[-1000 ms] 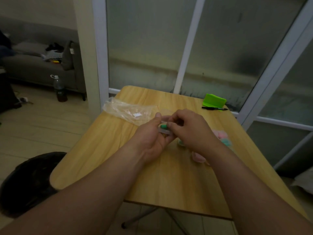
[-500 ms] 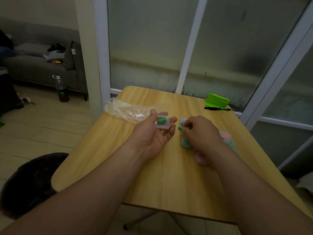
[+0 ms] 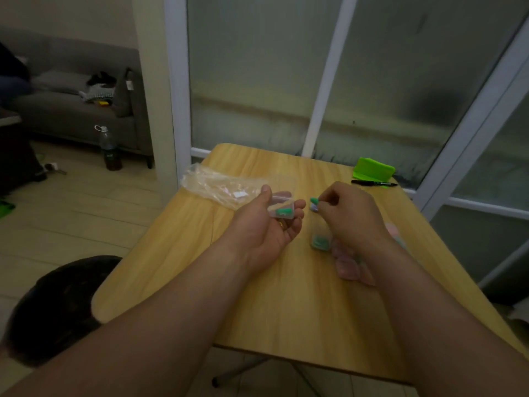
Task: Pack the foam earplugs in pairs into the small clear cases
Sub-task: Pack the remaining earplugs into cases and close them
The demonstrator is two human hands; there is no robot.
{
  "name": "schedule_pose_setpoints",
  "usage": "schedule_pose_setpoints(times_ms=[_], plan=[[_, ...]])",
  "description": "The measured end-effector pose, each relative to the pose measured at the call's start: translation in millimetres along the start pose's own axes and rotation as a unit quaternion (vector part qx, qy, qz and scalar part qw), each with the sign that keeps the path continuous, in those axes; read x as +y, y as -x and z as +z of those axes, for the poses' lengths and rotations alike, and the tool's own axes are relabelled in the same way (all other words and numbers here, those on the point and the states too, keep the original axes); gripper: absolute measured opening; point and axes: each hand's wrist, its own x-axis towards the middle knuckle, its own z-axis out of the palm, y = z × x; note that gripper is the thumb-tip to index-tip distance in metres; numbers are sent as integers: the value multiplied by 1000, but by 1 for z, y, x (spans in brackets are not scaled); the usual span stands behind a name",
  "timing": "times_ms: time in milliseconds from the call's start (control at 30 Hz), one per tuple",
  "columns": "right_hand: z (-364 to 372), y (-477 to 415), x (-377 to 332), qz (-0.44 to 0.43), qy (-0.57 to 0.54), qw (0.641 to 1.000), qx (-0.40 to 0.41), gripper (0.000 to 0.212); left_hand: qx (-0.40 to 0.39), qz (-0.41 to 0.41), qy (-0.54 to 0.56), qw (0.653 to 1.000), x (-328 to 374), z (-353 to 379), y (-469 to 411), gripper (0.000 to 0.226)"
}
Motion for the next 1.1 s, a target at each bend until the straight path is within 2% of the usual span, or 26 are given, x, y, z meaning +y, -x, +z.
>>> schedule_pose_setpoints(times_ms=[100,233,400,667,767,900,1000,1100], plan=[[-19,6,-17,-30,-110,993,16,8,1,1,-3,1000,-1,3,1,51],[-31,17,-36,-87,-167,982,8,13,-3,-7,-1,1000,-3,4,4,51],[-23,27,-39,-136,-107,985,-26,12,-13,-18,6,1000,-7,5,6,53],[-14,28,-40,-150,-25,988,-40,14,-25,-32,4,999,-10,3,10,55],[-17,27,-41,-148,-65,986,-30,12,-22,-31,3,999,-7,3,10,55],[-27,22,-40,-80,-199,976,32,13,-25,-39,4,999,-4,6,11,54],[-26,24,-39,-70,-211,975,-12,24,-34,-49,-1,998,-3,4,10,61],[-19,29,-39,-118,-170,977,-44,22,-41,-44,2,998,0,2,10,70]])
